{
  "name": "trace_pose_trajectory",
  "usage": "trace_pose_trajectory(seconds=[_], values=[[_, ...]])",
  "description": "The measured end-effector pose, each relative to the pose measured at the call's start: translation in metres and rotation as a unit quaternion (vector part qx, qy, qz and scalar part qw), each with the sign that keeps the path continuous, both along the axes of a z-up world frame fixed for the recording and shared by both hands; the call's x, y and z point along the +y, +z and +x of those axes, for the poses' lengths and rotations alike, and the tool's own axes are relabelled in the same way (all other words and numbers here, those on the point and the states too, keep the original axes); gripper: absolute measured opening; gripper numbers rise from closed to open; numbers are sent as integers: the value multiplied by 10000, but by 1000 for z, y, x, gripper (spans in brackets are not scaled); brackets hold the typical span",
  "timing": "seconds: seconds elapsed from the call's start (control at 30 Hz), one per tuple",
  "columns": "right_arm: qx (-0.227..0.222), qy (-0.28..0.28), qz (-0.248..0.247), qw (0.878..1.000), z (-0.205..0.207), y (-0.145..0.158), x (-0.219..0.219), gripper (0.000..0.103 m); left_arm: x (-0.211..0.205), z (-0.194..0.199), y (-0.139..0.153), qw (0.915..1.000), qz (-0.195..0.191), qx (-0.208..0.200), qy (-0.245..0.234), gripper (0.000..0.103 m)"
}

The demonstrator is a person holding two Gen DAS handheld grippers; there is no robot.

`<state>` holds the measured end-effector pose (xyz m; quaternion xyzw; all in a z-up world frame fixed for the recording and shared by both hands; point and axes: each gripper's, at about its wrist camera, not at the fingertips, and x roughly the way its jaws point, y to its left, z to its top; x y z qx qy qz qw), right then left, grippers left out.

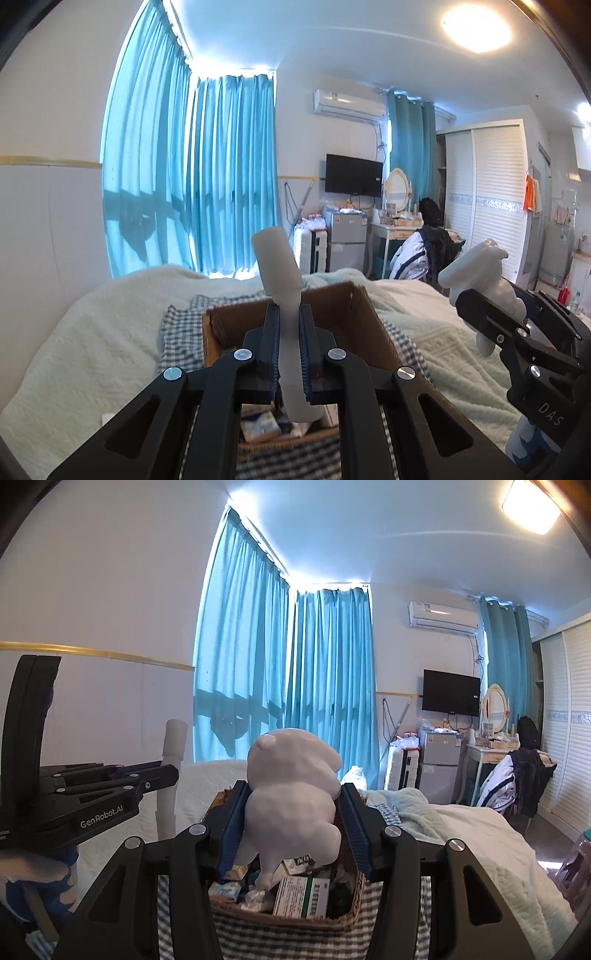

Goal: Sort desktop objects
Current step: 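Lift the white tube and plush toy with both grippers over the box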

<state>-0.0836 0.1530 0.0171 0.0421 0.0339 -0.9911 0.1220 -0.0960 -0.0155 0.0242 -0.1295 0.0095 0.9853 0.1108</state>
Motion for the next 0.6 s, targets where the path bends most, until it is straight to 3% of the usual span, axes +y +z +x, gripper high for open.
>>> trace_pose_trajectory(seconds=[0.3,0.6], values=[[194,103,-124,9997,-32,0,-6,49,4,-32,-6,9997,137,223,-3,10],[-10,72,-120,9999,-82,-18,-7,50,4,-83,-26,9999,131,50,0,10]])
